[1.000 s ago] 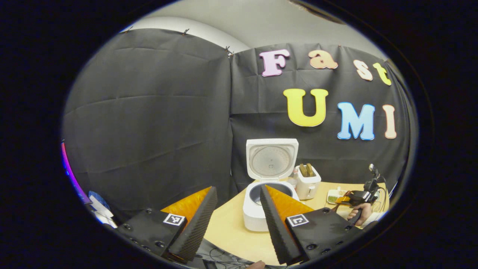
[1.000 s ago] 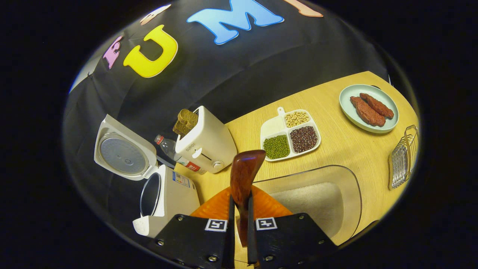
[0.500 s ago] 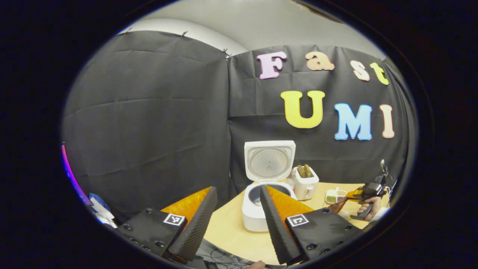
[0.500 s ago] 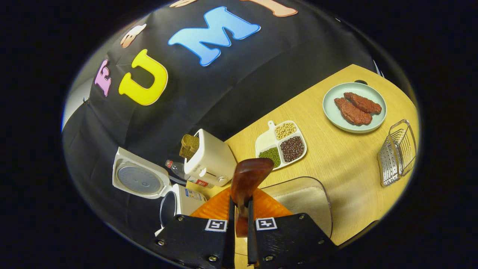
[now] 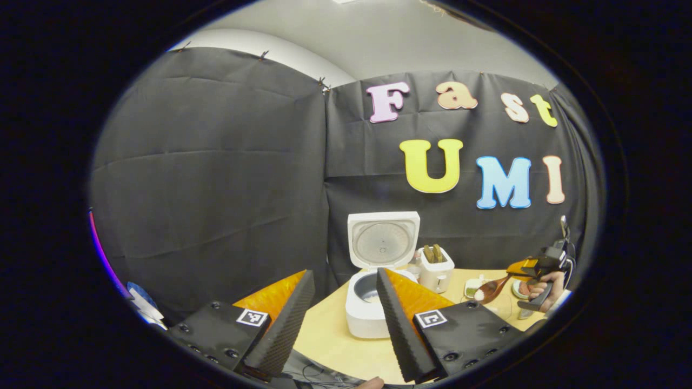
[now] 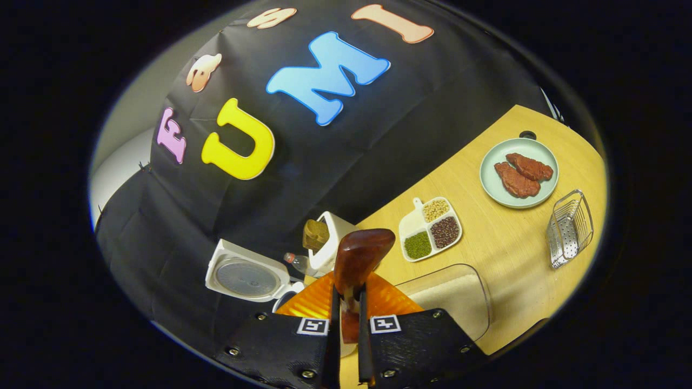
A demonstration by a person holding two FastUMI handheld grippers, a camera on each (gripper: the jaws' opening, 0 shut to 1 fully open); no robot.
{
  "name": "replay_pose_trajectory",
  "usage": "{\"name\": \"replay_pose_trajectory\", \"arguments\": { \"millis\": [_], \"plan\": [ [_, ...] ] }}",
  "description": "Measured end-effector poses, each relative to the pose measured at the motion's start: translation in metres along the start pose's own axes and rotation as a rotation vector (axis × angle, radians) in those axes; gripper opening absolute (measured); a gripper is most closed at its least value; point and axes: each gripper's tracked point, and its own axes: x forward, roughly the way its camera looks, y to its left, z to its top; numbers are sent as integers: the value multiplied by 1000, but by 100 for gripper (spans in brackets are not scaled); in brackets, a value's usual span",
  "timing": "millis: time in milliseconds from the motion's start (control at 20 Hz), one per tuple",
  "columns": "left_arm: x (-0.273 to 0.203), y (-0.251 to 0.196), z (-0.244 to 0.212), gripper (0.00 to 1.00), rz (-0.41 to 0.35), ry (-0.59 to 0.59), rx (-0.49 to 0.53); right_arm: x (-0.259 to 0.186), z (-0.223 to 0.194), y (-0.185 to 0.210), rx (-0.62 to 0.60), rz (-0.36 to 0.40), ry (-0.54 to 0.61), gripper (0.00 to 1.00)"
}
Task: Close the left gripper, press the button to open the rice cooker; take a wooden spoon from the chopstick holder with the right hand, scoop a spoonful of rice and pour it into the rice cooker, then put the wooden spoon back into the chopstick holder.
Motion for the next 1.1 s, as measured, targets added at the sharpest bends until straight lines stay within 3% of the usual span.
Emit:
{"name": "replay_pose_trajectory", "arguments": {
  "millis": [350, 700, 950, 1050, 1100],
  "plan": [
    [-14, 28, 6, 89, 9, -31, -25, -21, -8, 97, -36, 130, -27, 13],
    [-25, 82, 4, 79, 44, -55, -50, 6, -58, 196, -168, 217, -20, 13],
    [-18, 112, -6, 78, 57, -51, -70, 60, -104, 235, -330, 206, -4, 13],
    [-9, 124, -11, 90, 65, -41, -88, 87, -126, 240, -416, 186, 14, 13],
    [-7, 129, -15, 90, 71, -37, -96, 101, -136, 238, -461, 171, 27, 13]
  ]
}}
